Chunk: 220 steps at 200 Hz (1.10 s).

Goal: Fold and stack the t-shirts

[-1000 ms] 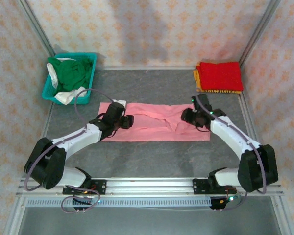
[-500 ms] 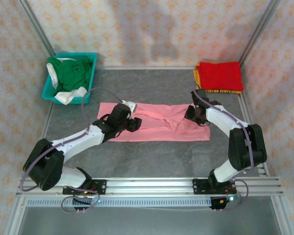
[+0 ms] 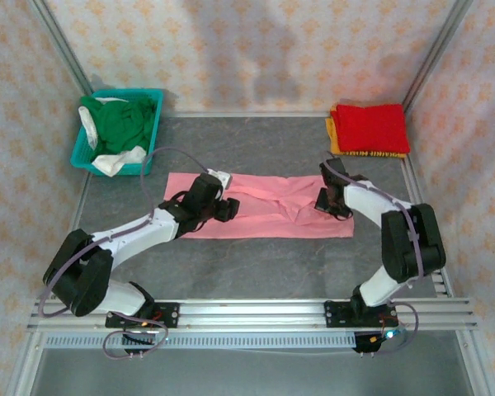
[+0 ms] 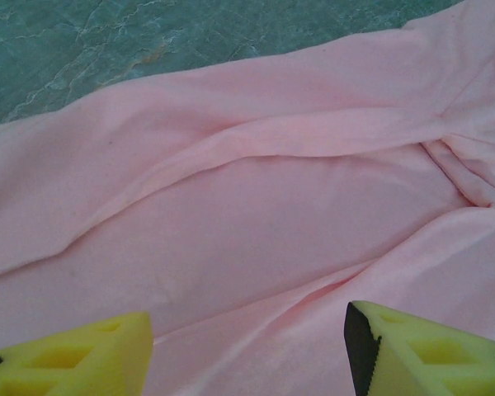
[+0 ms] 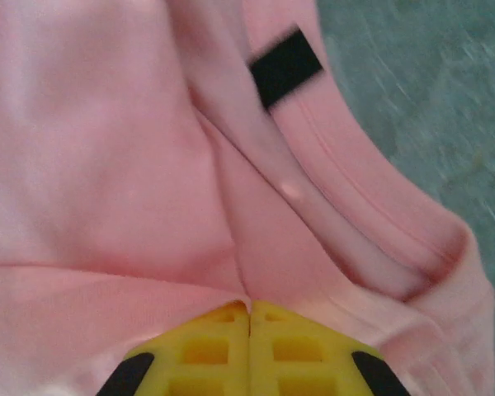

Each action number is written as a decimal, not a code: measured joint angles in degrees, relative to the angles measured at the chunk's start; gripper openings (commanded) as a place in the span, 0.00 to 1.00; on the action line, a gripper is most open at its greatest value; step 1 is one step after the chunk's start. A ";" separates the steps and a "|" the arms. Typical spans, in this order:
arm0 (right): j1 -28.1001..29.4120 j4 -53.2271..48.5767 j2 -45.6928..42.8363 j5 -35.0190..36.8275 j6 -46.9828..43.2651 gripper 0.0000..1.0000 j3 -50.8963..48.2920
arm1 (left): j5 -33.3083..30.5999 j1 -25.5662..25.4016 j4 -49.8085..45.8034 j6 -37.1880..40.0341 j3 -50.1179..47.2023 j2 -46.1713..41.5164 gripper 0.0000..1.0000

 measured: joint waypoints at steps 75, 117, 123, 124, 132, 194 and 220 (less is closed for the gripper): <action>0.00 8.44 -11.28 -0.20 6.23 0.36 -14.25 | -1.75 0.00 0.31 -0.24 0.04 3.67 0.64; 0.70 8.81 -15.10 -1.55 6.40 0.31 -12.92 | -2.05 0.00 0.48 -0.68 0.02 3.85 0.64; 1.20 8.83 -16.09 -1.68 6.58 0.31 -12.48 | -2.23 0.00 0.52 -0.70 -0.04 3.69 0.64; 1.31 8.83 -16.20 -1.75 6.60 0.31 -12.41 | -2.23 0.00 0.55 -0.70 -0.07 3.67 0.64; 2.60 8.85 -17.33 -1.73 6.73 0.31 -11.61 | -2.40 0.00 0.59 -0.70 -0.20 3.30 0.64; 11.04 14.80 -12.63 -5.81 11.69 0.27 -8.20 | -3.28 0.00 0.68 -0.70 -0.24 0.79 0.64; 11.43 17.68 -6.91 -8.24 13.77 0.27 -8.20 | -3.30 0.00 0.68 -0.68 -0.31 0.68 0.64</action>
